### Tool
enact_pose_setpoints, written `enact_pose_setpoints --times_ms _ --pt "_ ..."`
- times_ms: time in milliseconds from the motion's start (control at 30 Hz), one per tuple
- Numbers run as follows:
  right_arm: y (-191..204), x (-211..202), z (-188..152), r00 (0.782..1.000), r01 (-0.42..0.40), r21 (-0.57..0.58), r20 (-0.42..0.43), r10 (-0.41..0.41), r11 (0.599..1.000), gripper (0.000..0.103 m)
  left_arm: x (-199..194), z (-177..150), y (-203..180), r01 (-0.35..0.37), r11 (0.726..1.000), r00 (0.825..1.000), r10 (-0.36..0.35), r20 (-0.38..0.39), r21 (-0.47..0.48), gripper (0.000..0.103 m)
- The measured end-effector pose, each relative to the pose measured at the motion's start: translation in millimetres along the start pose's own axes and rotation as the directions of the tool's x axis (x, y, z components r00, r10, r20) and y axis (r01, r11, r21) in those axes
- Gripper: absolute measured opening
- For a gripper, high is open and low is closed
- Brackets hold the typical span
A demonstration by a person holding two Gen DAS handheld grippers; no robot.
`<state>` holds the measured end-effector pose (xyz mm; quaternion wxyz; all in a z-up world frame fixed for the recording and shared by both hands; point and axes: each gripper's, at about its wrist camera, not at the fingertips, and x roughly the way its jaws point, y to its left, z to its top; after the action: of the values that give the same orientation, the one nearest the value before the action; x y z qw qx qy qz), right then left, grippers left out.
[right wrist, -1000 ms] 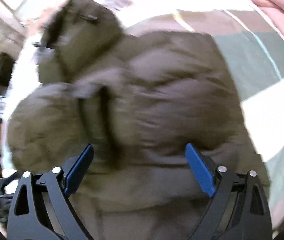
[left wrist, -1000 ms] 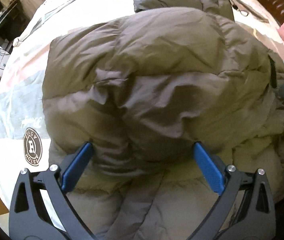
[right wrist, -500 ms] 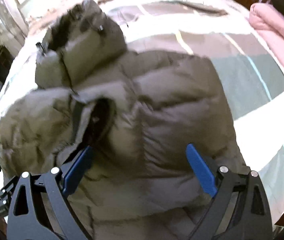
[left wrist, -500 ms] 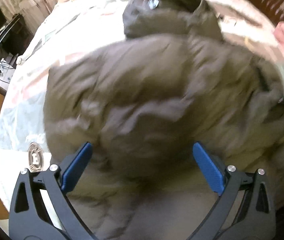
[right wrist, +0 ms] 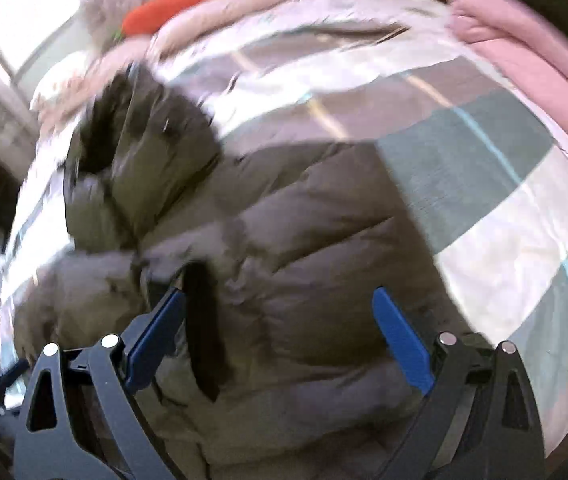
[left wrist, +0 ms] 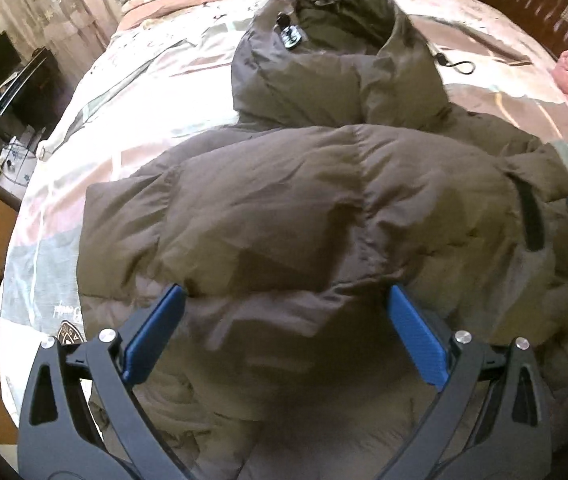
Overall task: Fold large clothes
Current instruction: 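Grasp the hood with the right tool and fold it down onto the body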
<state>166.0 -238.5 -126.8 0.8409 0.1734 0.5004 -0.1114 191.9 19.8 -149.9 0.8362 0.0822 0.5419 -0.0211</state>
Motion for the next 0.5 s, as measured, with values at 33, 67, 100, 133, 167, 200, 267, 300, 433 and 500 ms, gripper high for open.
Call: enact_pose_setpoints --times_ms 33,67,100,133,167,200,267,300,433,500 --pt "7 9 -3 0.999 0.008 -0.025 -0.033 -0.009 1.000 0.095 3 0 1 0.001 1.000 1.000 -0.001 -0.007 -0.006 0.101" --pt "14 21 -7 0.997 0.015 -0.052 -0.077 -0.019 0.999 0.095 10 2 3 0.004 1.000 1.000 -0.005 -0.021 -0.015 0.101" --pt "17 30 -10 0.994 0.021 -0.064 -0.106 -0.028 0.998 0.095 15 2 3 0.005 1.000 0.999 -0.006 -0.035 -0.020 0.101" --pt "20 41 -15 0.989 0.032 -0.077 -0.143 -0.043 0.997 0.095 22 3 3 0.007 1.000 0.999 -0.008 -0.051 -0.023 0.101" --pt "22 50 -19 0.983 0.044 -0.087 -0.173 -0.058 0.995 0.095 29 3 3 0.007 1.000 0.997 -0.009 -0.073 -0.024 0.101" --pt "22 55 -22 0.980 0.049 -0.092 -0.186 -0.065 0.995 0.097 34 3 3 0.005 1.000 0.996 -0.008 -0.089 -0.025 0.101" --pt "19 54 -20 0.980 0.037 -0.065 -0.195 -0.049 0.997 0.097 41 2 2 0.002 0.999 0.993 -0.006 -0.115 -0.033 0.101" --pt "16 49 -17 0.982 0.013 -0.023 -0.186 -0.017 1.000 0.097 40 2 2 0.000 0.999 0.993 -0.005 -0.118 -0.039 0.101" --pt "8 10 7 0.988 -0.122 0.106 -0.083 0.131 0.987 0.097 9 7 9 0.022 0.996 0.995 -0.031 -0.097 -0.088 0.101" --pt "17 1 21 0.987 -0.147 0.064 -0.062 0.151 0.987 0.097 -5 7 15 0.043 0.992 0.995 -0.053 -0.084 -0.115 0.101"
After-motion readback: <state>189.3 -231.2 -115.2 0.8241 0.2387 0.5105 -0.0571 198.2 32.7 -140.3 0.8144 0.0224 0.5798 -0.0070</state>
